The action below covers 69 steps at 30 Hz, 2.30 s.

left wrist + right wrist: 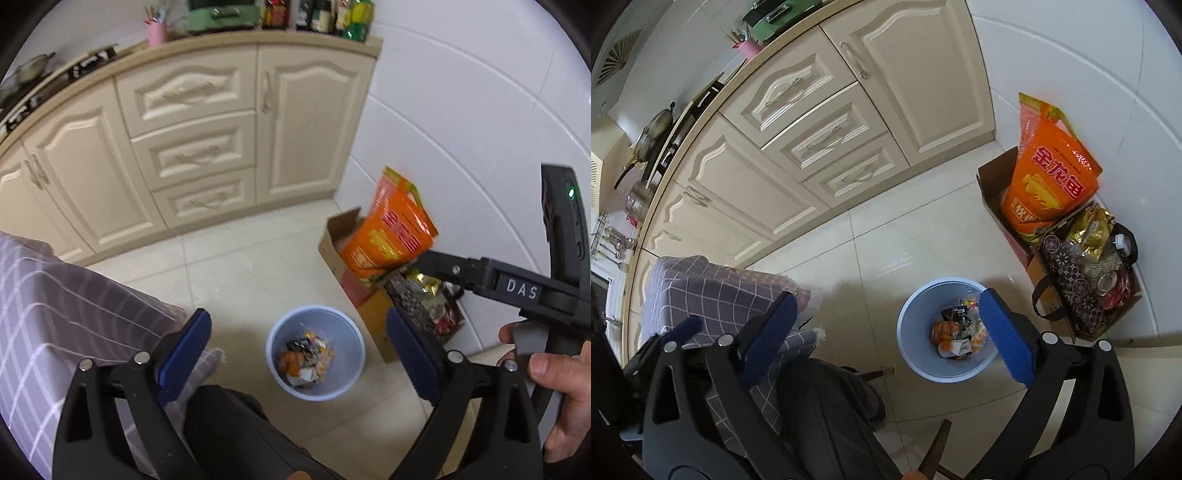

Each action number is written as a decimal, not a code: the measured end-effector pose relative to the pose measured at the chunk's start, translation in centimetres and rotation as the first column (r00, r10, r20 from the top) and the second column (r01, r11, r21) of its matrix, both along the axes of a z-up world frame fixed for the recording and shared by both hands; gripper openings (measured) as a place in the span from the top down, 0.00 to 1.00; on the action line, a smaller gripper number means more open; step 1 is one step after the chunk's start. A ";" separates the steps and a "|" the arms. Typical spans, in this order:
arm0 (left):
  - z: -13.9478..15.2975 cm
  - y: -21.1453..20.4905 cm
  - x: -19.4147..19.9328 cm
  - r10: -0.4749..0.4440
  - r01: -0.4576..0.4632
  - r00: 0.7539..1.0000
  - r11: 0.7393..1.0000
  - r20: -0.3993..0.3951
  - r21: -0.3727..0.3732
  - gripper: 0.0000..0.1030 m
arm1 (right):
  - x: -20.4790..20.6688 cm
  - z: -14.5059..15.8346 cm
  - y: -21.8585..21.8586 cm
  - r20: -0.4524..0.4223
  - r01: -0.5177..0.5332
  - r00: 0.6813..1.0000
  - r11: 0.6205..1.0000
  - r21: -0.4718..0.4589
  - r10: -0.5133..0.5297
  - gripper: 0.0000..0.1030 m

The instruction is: Collect trash

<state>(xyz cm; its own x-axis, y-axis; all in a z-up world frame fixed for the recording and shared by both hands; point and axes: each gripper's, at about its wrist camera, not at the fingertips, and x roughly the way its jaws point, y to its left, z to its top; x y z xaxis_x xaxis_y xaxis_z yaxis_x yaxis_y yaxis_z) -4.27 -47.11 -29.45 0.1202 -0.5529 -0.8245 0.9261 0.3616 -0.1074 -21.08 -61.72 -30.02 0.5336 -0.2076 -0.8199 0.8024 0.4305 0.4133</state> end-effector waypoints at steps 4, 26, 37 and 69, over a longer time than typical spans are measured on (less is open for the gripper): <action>1.9 1.4 0.8 0.048 -0.046 0.998 0.998 0.030 -0.047 0.09 | 0.7 0.8 0.6 -0.002 -0.015 1.000 1.000 -0.014 0.015 0.06; 14.6 16.6 5.9 0.377 -0.314 0.904 0.906 0.202 -0.285 0.07 | 11.8 12.8 10.1 0.135 -0.293 0.937 0.935 -0.198 0.323 0.06; 20.9 29.7 10.2 0.671 -0.571 0.680 0.737 0.294 -0.361 0.06 | 21.3 21.7 22.3 0.164 -0.513 0.783 0.771 -0.377 0.601 0.06; 29.8 46.2 6.6 0.911 -0.706 0.302 0.413 0.283 -0.576 0.05 | 24.7 31.7 39.8 0.138 -0.519 0.601 0.516 -0.682 0.788 0.06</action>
<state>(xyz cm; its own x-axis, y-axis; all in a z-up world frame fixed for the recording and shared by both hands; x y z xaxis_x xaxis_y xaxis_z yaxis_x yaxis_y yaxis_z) 2.36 -0.96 0.31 0.9550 -0.0976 -0.2799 0.0932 0.9952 -0.0291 3.57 -21.97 1.71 0.9268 0.0365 -0.3739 0.0071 0.9934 0.1146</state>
